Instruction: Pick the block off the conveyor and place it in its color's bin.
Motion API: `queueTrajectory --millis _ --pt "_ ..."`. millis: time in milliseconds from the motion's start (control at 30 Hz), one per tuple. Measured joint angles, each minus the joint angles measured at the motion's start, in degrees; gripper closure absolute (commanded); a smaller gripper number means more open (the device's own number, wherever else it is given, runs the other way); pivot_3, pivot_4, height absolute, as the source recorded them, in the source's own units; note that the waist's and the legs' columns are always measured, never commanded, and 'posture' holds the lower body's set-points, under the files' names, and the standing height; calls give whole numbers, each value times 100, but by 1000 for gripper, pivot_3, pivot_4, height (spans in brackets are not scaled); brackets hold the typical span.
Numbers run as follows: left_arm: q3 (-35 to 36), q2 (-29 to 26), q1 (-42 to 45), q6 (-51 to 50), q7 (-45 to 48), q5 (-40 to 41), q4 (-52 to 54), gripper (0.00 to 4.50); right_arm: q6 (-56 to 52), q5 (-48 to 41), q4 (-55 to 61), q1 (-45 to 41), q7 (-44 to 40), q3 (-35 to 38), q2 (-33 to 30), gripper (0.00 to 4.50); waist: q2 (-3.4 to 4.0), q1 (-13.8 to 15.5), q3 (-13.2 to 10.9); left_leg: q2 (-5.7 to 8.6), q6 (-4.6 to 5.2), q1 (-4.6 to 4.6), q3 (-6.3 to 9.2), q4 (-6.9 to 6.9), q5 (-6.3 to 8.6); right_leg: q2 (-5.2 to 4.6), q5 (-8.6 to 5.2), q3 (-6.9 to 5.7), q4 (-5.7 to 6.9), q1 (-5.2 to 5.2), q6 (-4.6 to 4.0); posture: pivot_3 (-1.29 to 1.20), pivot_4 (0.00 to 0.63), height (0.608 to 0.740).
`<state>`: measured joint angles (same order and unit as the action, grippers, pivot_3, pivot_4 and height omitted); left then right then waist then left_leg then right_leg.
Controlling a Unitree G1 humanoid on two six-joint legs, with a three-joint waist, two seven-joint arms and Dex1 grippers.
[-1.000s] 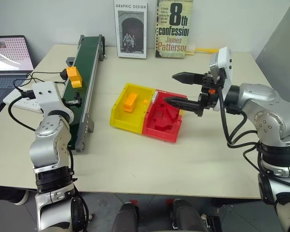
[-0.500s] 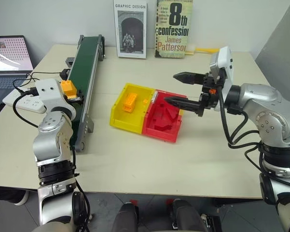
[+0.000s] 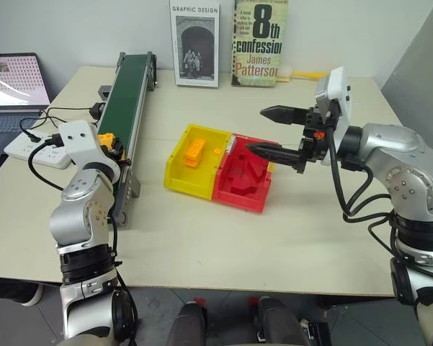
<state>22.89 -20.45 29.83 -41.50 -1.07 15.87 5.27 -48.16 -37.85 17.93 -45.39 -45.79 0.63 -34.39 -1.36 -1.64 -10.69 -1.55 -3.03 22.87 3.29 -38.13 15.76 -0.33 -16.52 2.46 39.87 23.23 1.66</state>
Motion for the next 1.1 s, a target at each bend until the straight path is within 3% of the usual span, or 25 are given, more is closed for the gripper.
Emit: queueTrajectory --millis 200,367,467,600,667,1033,1100 --pt "-288 -349 538 -188 616 192 -37 2978 -84 401 269 155 404 -54 -426 0 0 23 0 4 -1 3 0 -1 -1 1 0 -2 -4 0 0 0 150 740" --pt "-1294 -837 1149 -211 2093 385 -275 2978 -462 508 744 419 656 -58 -845 0 0 24 0 9 -13 5 1 7 -7 4 0 -5 -16 -1 0 0 150 740" --pt "-1981 -865 1320 -107 2948 401 -601 2978 -712 250 1284 682 534 -23 -1055 0 0 13 0 7 -12 6 -3 9 -7 6 -1 -1 -25 -1 0 0 150 740" --pt "-2519 -731 1410 231 3404 194 -1319 2978 -963 -151 1843 817 391 1 -1250 0 0 -43 -1 0 -2 3 -9 8 -1 15 0 5 -25 0 0 0 150 740" --pt "-2682 -710 1472 429 3581 71 -1629 2278 -1108 -259 1964 818 399 32 -1339 0 1 -34 -1 0 -1 2 -3 7 -1 17 0 2 -20 0 -1 0 150 740" --pt "-2706 -742 1662 697 3987 -76 -2100 6 -1321 -484 1999 819 570 185 -1461 0 1 -16 -1 0 0 7 -2 7 -1 16 0 2 -24 1 -1 0 150 740" --pt "-2681 -1027 1655 671 4119 -77 -1927 6 -1173 -382 1824 826 464 177 -1528 0 1 -27 -1 -1 0 5 -5 7 -1 17 0 4 -24 2 -1 0 150 740"
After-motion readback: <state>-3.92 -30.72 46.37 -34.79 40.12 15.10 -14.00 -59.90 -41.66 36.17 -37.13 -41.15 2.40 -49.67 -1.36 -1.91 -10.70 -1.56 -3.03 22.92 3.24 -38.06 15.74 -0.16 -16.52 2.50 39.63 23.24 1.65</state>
